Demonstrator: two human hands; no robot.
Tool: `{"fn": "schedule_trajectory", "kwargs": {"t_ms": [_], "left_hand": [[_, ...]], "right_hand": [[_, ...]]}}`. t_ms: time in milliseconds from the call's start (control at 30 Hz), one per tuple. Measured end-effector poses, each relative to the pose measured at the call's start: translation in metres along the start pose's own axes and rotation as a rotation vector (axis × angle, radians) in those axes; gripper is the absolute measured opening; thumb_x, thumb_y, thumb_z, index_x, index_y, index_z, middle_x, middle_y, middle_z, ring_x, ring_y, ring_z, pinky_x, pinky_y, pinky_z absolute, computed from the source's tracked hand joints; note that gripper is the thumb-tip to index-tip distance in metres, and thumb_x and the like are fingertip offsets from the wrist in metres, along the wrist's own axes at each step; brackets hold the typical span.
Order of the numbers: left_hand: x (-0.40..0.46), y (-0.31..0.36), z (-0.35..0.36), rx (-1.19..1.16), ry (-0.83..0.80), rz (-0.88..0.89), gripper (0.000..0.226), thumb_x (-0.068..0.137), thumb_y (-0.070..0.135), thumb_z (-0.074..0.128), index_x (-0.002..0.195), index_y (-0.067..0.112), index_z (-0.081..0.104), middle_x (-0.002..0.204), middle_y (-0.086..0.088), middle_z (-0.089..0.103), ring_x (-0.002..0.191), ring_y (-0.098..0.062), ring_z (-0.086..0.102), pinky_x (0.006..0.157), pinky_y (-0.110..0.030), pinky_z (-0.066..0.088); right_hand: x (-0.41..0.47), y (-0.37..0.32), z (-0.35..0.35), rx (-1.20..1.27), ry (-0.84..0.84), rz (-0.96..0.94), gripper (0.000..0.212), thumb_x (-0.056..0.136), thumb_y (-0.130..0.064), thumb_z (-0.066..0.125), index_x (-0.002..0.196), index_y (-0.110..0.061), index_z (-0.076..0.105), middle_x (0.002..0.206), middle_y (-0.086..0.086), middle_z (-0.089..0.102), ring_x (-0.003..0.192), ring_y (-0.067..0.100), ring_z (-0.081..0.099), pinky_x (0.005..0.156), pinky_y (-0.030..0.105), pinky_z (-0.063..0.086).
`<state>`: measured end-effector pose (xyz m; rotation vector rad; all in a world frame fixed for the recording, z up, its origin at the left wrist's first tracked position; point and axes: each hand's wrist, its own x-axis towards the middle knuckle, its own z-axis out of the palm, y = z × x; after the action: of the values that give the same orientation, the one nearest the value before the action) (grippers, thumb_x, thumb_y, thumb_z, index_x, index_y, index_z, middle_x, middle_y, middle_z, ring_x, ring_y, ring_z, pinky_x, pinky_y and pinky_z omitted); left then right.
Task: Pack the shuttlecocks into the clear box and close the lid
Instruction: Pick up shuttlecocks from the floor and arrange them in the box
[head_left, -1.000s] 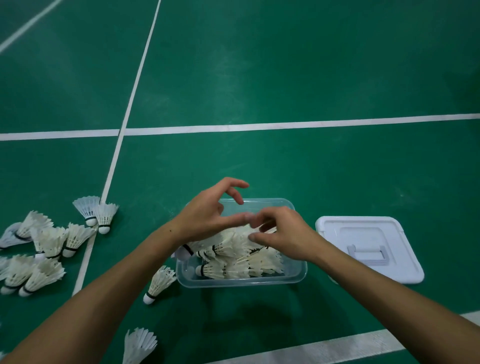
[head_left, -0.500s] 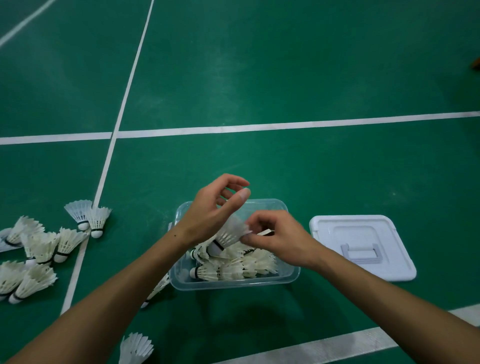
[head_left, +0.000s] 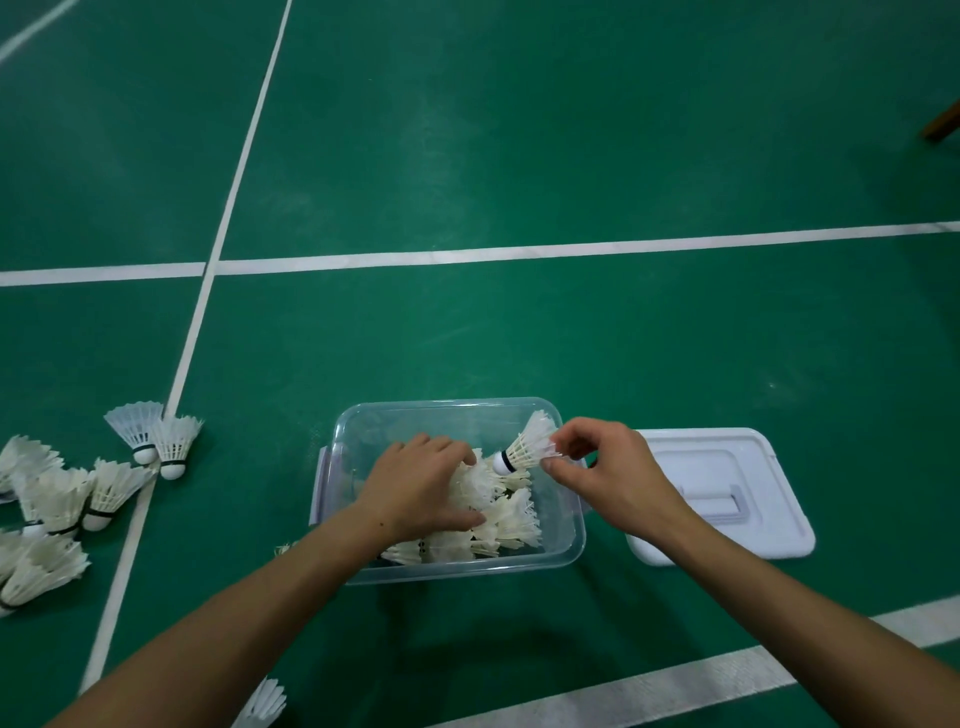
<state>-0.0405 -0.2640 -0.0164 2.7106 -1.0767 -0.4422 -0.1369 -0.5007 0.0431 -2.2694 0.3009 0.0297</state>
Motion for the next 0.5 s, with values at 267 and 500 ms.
{"fn": "schedule_trajectory", "kwargs": {"t_ms": [267, 500], "left_hand": [[-0.008, -0.006, -0.009, -0.070, 0.073, -0.032, 0.052, 0.079, 0.064, 0.068, 0.123, 0.040, 0.054, 0.111, 0.015, 0.061, 0.105, -0.014, 0.057, 0.074, -0.032, 0.046], [-0.017, -0.013, -0.017, -0.129, 0.108, -0.054, 0.054, 0.076, 0.066, 0.070, 0.122, 0.043, 0.054, 0.121, 0.018, 0.065, 0.112, -0.010, 0.060, 0.082, -0.038, 0.058]], "right_hand": [[0.003, -0.017, 0.022, -0.153, 0.006, 0.010, 0.004, 0.085, -0.026, 0.077, 0.085, -0.026, 0.073, 0.078, -0.017, 0.072, 0.075, 0.005, 0.068, 0.074, 0.037, 0.059], [0.004, -0.030, 0.046, -0.243, -0.064, 0.014, 0.010, 0.089, -0.032, 0.076, 0.086, -0.028, 0.067, 0.074, -0.018, 0.068, 0.076, 0.008, 0.067, 0.073, 0.037, 0.058]]}}
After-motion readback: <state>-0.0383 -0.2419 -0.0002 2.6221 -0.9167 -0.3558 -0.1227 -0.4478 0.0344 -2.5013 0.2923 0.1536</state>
